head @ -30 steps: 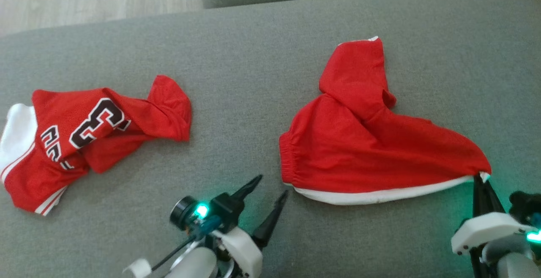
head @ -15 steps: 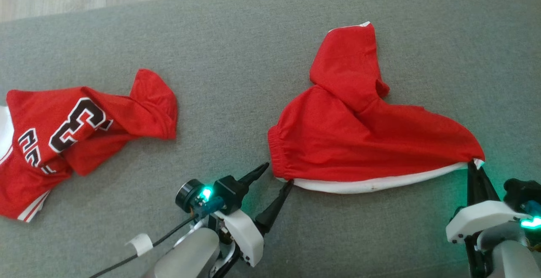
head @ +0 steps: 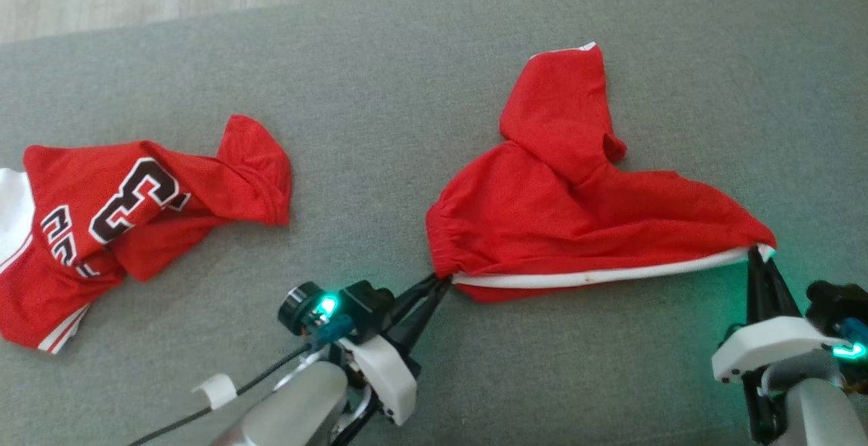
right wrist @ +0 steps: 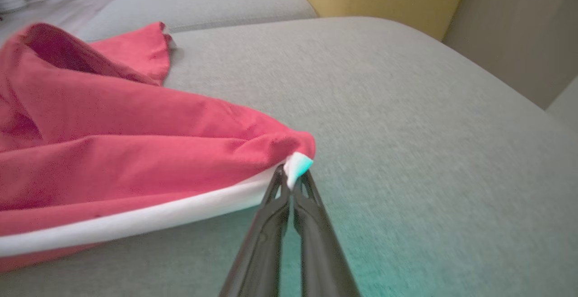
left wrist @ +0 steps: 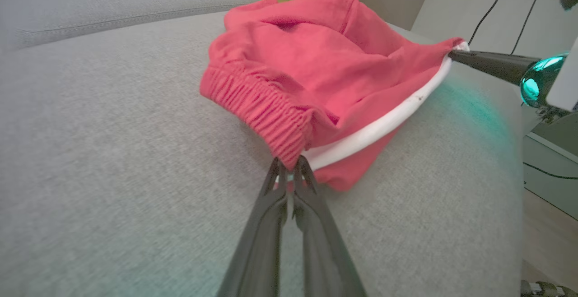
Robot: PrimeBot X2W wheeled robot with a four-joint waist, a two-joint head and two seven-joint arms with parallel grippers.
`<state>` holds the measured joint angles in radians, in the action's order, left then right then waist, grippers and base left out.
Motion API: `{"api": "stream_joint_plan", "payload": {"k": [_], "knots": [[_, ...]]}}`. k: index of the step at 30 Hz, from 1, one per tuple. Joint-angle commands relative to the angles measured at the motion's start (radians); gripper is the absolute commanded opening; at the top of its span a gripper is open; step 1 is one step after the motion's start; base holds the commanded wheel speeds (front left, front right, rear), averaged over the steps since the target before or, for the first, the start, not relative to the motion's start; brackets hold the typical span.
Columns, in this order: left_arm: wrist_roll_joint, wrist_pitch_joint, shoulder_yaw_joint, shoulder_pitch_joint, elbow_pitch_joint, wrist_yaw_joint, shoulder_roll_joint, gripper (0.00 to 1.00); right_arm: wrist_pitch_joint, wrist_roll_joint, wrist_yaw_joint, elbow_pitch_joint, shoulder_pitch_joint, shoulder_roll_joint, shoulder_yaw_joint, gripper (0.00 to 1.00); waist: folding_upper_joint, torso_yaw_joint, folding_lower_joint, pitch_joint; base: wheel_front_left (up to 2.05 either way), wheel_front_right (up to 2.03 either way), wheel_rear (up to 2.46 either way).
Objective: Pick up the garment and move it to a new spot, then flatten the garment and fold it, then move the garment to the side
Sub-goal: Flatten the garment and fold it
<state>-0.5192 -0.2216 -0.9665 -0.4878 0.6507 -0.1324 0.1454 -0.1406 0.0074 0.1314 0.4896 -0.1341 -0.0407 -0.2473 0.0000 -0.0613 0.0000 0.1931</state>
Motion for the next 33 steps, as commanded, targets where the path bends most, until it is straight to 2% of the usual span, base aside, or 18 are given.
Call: {"api": "stream_joint_plan", "payload": {"k": [1,8,13,19,25,33], "knots": [[-0.003,-0.015,0.035,-0.043,-0.02,0.005,0.029,0.0,-0.021,0.004,-0.001,-0.046,-0.035,-0.009,0.04,0.0,0.0,0.007,0.0,-0.01,0.0,0.0,0.0],[0.011,0.007,0.073,-0.118,-0.097,0.031,0.113,0.0,-0.015,0.032,-0.001,-0.16,-0.08,-0.009,0.116,0.0,0.0,0.022,0.0,-0.061,0.0,0.0,0.0],[0.03,0.095,0.114,-0.255,-0.196,0.041,0.2,0.0,0.029,0.047,-0.001,-0.284,-0.171,-0.009,0.16,0.0,0.0,0.029,0.0,-0.102,0.0,0.0,0.0],[0.029,0.215,0.18,-0.438,-0.247,0.055,0.266,0.0,0.081,0.04,-0.001,-0.369,-0.323,-0.009,0.198,0.0,0.0,0.018,0.0,-0.159,0.0,0.0,0.0],[0.019,0.25,0.23,-0.521,-0.253,0.093,0.284,0.0,0.115,-0.01,-0.001,-0.413,-0.415,-0.009,0.199,0.0,0.0,0.011,0.0,-0.201,0.0,0.0,0.0],[-0.016,0.294,0.247,-0.422,-0.413,0.17,0.313,0.0,0.176,-0.062,-0.001,-0.529,-0.338,-0.009,0.19,0.0,0.0,0.019,0.0,-0.228,0.0,0.0,0.0]]}}
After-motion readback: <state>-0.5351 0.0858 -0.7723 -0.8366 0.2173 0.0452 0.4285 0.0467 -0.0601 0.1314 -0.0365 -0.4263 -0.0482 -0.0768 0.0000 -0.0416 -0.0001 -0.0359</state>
